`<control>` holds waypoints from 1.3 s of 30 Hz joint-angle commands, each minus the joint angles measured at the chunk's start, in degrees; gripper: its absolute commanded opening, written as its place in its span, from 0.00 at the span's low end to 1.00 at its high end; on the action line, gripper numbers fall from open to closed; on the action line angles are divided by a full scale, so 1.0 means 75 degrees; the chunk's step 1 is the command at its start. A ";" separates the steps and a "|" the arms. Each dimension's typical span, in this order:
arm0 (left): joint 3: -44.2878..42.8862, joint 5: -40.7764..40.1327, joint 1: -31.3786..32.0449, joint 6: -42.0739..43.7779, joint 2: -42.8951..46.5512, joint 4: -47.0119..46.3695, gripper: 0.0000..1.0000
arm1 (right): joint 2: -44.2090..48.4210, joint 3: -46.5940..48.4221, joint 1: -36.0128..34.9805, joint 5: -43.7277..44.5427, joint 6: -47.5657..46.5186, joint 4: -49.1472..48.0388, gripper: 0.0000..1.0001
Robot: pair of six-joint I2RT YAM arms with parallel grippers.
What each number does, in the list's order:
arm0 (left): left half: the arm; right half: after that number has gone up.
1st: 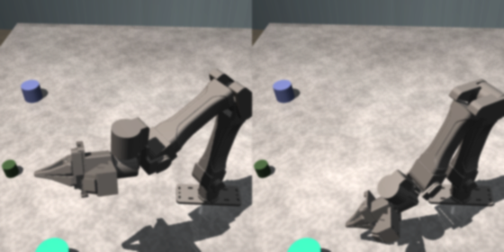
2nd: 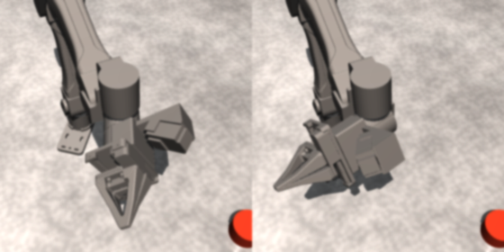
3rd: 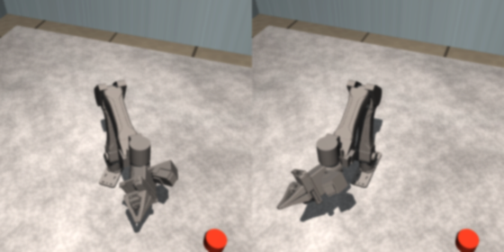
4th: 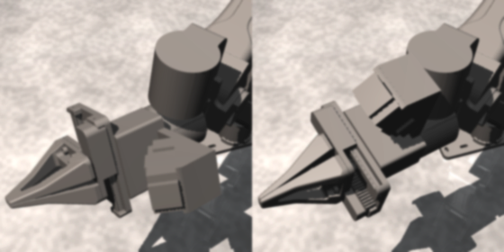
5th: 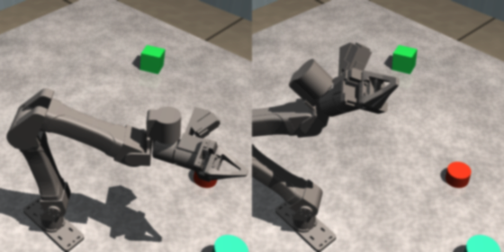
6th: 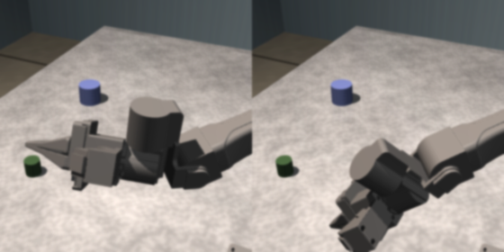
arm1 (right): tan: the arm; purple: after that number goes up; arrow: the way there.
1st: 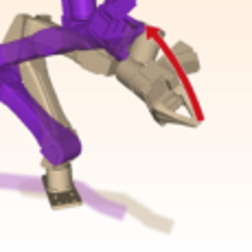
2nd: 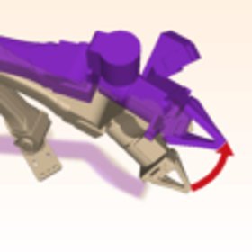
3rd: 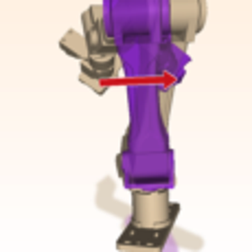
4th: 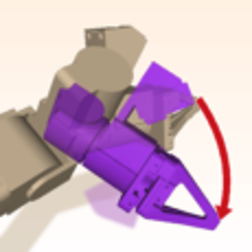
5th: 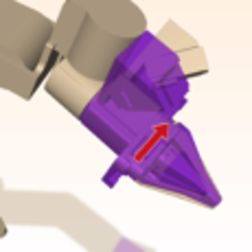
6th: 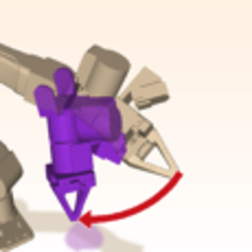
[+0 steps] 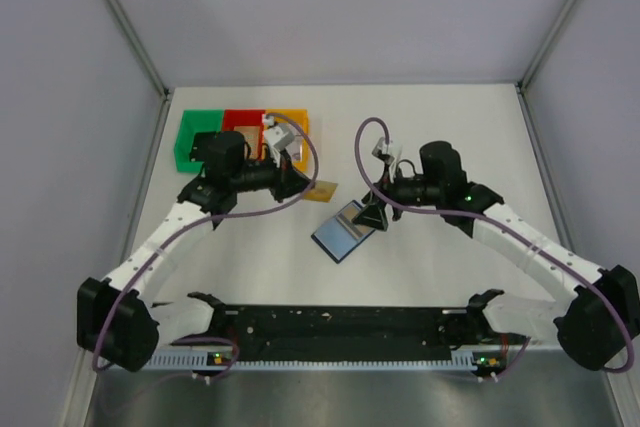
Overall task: Take the credit cards out of the card holder
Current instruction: Place the credit card in the storage box.
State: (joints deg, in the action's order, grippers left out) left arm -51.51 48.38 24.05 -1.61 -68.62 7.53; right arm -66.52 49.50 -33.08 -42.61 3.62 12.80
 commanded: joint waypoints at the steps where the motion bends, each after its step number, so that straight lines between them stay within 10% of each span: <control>1: 0.0152 -0.1946 -0.0838 -0.0349 0.0921 -0.0032 0.00 | 0.0467 -0.0329 0.0110 0.1074 0.0408 -0.0686 0.78; 10: -0.0292 -0.4692 -0.2924 -0.0291 0.0632 -0.0043 0.00 | 0.0526 -0.1220 0.0110 0.2095 0.0912 -0.1647 0.81; 26: -0.3912 -0.2960 -0.3981 0.0753 -0.3880 0.1385 0.00 | 0.0514 -0.1349 0.0110 0.2681 0.0889 -0.1648 0.90; 39: -0.4781 -0.1998 -0.4004 0.1152 -0.5264 0.2581 0.00 | 0.0409 -0.1361 0.0122 0.2728 0.0865 -0.1648 0.90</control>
State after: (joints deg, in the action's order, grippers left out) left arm -84.33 28.99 -5.69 5.67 -106.63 24.62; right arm -63.44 39.33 -32.47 -22.44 10.35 2.55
